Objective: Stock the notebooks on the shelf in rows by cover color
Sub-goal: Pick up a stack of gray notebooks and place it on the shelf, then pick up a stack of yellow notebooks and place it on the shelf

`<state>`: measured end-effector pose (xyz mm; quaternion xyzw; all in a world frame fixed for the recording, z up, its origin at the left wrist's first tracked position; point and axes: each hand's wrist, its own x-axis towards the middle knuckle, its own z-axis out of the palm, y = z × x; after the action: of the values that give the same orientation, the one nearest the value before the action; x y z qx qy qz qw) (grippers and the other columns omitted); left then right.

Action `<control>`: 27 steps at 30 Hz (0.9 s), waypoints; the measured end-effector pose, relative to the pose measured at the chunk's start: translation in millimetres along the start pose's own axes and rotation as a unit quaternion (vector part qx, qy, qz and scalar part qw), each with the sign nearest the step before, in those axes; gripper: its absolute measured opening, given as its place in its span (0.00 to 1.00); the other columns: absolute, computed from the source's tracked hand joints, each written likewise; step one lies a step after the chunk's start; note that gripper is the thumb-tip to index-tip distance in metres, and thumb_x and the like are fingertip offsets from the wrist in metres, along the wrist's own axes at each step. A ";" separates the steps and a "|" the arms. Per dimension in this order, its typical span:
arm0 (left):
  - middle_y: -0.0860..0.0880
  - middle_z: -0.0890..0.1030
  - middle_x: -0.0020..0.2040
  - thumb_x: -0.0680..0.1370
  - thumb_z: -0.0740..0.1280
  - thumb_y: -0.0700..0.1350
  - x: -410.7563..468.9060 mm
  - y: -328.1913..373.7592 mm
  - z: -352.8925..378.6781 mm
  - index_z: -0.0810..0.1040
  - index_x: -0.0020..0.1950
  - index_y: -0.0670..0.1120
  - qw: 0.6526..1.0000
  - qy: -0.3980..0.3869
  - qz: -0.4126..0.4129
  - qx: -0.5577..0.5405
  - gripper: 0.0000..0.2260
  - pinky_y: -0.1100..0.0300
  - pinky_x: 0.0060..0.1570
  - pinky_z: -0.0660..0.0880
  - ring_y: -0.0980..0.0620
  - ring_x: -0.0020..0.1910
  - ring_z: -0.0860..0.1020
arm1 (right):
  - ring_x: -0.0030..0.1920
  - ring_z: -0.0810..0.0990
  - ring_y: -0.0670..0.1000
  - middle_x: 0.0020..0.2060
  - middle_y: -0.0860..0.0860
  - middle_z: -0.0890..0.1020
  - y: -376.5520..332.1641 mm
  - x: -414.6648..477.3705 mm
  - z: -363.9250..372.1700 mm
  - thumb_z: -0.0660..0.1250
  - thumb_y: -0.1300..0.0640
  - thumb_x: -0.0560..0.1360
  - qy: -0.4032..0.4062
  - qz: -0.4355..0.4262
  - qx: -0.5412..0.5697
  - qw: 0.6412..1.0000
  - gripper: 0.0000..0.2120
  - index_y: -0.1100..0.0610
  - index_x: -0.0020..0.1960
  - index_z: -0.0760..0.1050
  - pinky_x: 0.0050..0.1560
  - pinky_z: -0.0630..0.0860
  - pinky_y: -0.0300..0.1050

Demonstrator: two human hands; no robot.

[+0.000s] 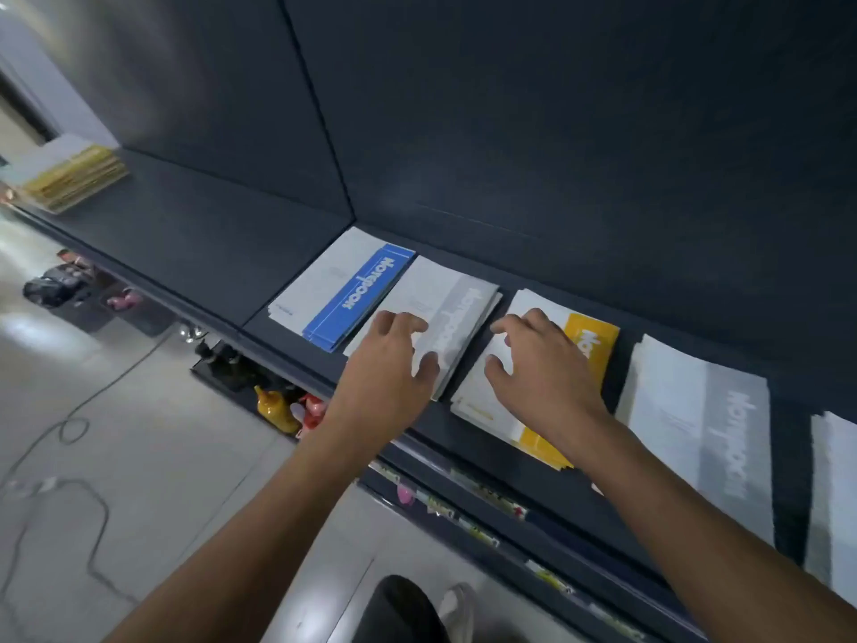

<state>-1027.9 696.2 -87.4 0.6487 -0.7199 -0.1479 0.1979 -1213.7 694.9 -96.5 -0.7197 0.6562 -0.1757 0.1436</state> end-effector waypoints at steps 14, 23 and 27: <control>0.52 0.74 0.62 0.80 0.64 0.47 0.0 -278.5 -147.3 0.75 0.66 0.48 0.987 0.097 -0.123 -0.021 0.14 0.61 0.53 0.73 0.57 0.50 0.74 | 0.48 0.80 0.51 0.58 0.45 0.74 -271.8 107.6 108.5 0.64 0.49 0.79 -0.087 -0.137 0.013 0.987 0.14 0.47 0.64 0.74 0.51 0.78 0.51; 0.51 0.76 0.57 0.79 0.65 0.50 31.0 -419.1 -221.0 0.75 0.63 0.48 0.985 0.104 -0.137 -0.018 0.14 0.56 0.51 0.74 0.50 0.52 0.78 | 0.48 0.80 0.52 0.59 0.46 0.74 -413.2 166.9 172.4 0.64 0.48 0.80 -0.102 -0.166 0.004 0.981 0.16 0.48 0.66 0.73 0.52 0.79 0.52; 0.53 0.77 0.57 0.79 0.65 0.52 47.1 -464.4 -243.8 0.75 0.62 0.50 0.984 0.118 -0.131 -0.036 0.13 0.56 0.52 0.76 0.53 0.51 0.79 | 0.48 0.80 0.51 0.60 0.46 0.74 -460.0 200.5 193.6 0.64 0.48 0.80 -0.097 -0.188 0.007 0.977 0.16 0.48 0.67 0.73 0.51 0.78 0.51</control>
<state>-509.0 606.8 -87.1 0.7429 -0.5942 -0.1207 0.2836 -701.5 535.8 -56.2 -0.8427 0.4908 -0.1340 0.1761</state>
